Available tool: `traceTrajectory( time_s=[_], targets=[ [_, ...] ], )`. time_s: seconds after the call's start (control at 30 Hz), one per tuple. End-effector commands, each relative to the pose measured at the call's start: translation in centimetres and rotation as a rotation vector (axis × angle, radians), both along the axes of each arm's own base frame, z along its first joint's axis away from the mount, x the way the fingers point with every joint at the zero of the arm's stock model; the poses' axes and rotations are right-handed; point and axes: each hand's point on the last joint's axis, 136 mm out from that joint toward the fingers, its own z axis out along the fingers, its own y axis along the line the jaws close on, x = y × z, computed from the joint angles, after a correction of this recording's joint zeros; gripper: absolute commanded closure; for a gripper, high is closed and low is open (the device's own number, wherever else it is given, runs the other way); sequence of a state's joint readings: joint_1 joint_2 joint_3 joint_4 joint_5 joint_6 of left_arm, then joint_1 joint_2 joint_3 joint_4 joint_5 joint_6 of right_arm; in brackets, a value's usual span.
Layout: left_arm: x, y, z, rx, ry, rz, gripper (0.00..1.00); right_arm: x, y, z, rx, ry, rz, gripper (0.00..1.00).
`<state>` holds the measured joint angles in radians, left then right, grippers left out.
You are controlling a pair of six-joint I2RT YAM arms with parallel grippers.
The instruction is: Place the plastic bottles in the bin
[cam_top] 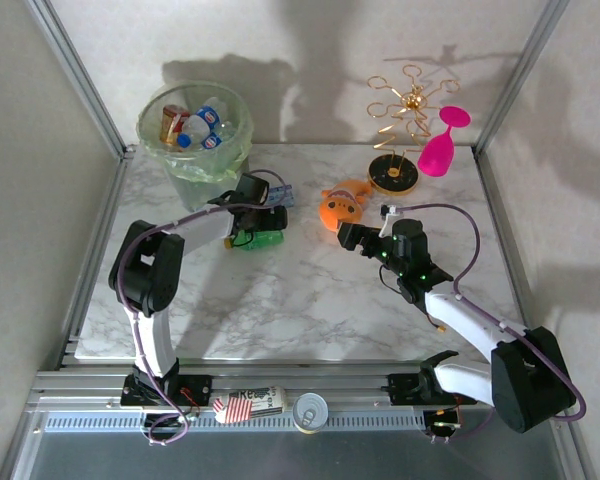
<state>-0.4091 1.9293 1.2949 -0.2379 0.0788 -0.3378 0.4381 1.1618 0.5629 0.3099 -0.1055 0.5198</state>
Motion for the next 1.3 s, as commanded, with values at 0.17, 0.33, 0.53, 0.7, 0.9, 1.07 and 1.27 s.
traceTrajectory(
  time_s=[0.17, 0.33, 0.53, 0.7, 0.9, 1.07, 1.27],
  targets=[
    [-4.7, -0.3, 0.1, -0.061, 0.081, -0.005, 0.00, 0.4, 0.1, 0.3, 0.017, -0.019, 0.001, 0.01],
    [-7.0, 0.3, -0.3, -0.021, 0.108, -0.001, 0.00, 0.4, 0.2, 0.2, 0.023, -0.017, 0.005, 0.01],
    [-8.9, 0.3, -0.5, 0.057, 0.118, -0.025, 0.00, 0.3, 0.3, 0.2, 0.032, -0.014, 0.008, 0.01],
    [-9.6, 0.4, 0.2, 0.152, 0.088, -0.067, 0.00, 0.2, 0.3, 0.2, 0.035, -0.012, 0.010, 0.01],
    [-9.4, 0.4, 3.0, 0.181, -0.007, -0.112, 0.01, 0.2, 0.4, 0.1, 0.041, -0.009, 0.014, 0.01],
    [-10.5, 0.5, 2.3, 0.265, 0.073, -0.223, 0.00, 0.1, 0.5, 0.2, 0.047, -0.008, 0.017, 0.01],
    [-10.5, 1.6, 1.3, 0.410, 0.085, -0.325, 0.00, -0.1, 0.5, 0.1, 0.058, -0.005, 0.017, 0.01]
  ],
)
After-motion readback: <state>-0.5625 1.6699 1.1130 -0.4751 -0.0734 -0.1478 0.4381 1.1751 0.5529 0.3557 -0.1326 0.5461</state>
